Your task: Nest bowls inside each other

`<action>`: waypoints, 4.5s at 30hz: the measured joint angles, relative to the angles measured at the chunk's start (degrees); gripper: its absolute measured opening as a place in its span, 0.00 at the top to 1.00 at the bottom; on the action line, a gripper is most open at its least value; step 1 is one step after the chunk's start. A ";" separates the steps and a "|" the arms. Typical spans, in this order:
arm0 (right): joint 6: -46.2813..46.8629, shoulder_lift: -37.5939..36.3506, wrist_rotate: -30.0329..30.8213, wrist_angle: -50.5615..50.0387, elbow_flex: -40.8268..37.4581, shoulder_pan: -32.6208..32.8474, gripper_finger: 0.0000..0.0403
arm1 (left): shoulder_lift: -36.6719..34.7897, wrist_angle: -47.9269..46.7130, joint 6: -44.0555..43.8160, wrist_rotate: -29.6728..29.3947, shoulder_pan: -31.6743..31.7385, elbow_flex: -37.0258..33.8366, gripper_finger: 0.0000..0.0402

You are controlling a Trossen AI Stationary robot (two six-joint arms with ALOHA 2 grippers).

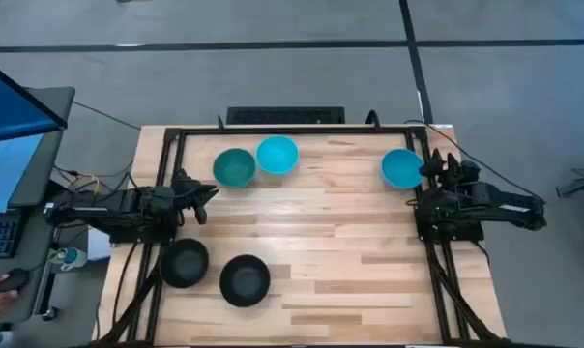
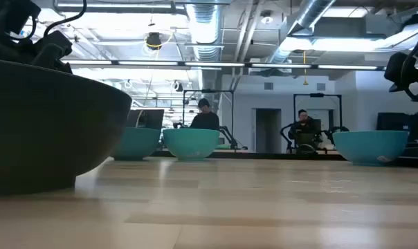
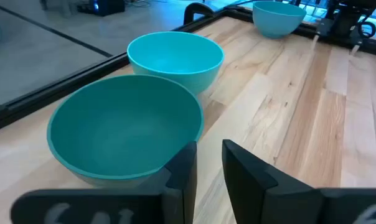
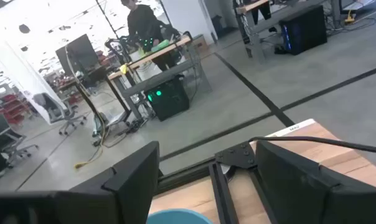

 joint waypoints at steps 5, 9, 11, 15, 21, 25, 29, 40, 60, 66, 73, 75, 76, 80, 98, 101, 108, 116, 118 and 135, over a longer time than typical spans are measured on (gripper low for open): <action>0.02 0.00 0.00 0.02 0.00 0.00 0.28 | 0.00 0.00 0.00 0.01 0.00 0.00 0.84; 0.02 0.00 0.00 0.02 0.00 0.00 0.28 | -0.02 0.00 0.00 0.02 0.00 0.00 0.84; 0.02 0.00 0.00 0.01 0.00 0.00 0.28 | -0.02 0.00 0.00 0.02 0.00 0.00 0.84; 0.02 0.00 0.00 0.00 0.00 0.00 0.28 | 0.00 0.00 0.00 0.00 0.00 0.00 0.84; 0.01 0.00 0.00 0.01 0.00 0.00 0.28 | -0.01 0.00 0.00 0.02 0.00 0.00 0.84; 0.01 0.00 0.01 0.02 0.00 0.00 0.28 | -0.02 0.00 0.00 0.02 0.00 0.00 0.84; 0.01 0.00 0.01 0.01 0.00 0.00 0.28 | -0.02 0.60 1.31 -0.67 0.02 -0.07 0.84; 0.01 0.00 0.00 0.02 0.00 0.00 0.28 | 0.09 3.94 -12.98 0.83 0.09 -0.20 0.84; 0.01 0.02 0.00 0.02 0.00 4.54 0.28 | 5.48 40.42 -33.84 -9.87 0.07 -0.09 0.84; 0.02 3.13 0.00 0.02 0.00 7.86 0.28 | 9.81 43.88 -32.00 -11.46 0.09 -0.07 0.84; 0.02 22.74 0.00 0.91 0.00 -2.68 0.28 | 14.76 43.78 -33.75 -10.60 0.09 -0.04 0.84; 0.02 27.09 0.00 1.47 0.00 -6.59 0.28 | 15.83 43.77 -33.99 -10.54 0.09 -0.04 0.84; 0.02 28.78 -0.02 1.53 0.00 -7.78 0.28 | 16.30 43.77 -33.97 -10.54 0.09 -0.04 0.84; 0.88 35.04 -0.04 3.57 0.00 -11.27 0.28 | 17.80 43.80 -34.15 -10.54 0.09 -0.04 0.84; 0.35 40.48 -0.35 6.18 0.44 -13.09 0.28 | 18.14 47.93 -31.62 -10.40 0.09 0.02 0.84; 0.39 40.59 -0.73 5.94 0.63 -13.09 0.28 | 18.14 47.89 -30.38 -10.15 0.09 0.02 0.84; 0.42 43.09 -7.32 6.14 7.22 -0.69 0.28 | 18.12 46.06 -27.13 -8.90 0.07 0.02 0.84; 0.44 43.10 -11.73 8.61 16.07 20.30 0.28 | 18.12 43.75 -25.57 -3.81 0.09 0.02 0.84; 0.43 43.10 -11.75 11.14 16.72 23.16 0.28 | 18.12 42.83 -26.15 -1.82 0.07 0.02 0.84; 1.61 42.45 1.78 29.55 16.63 22.52 0.28 | 18.12 41.98 -30.66 -0.15 0.07 0.02 0.84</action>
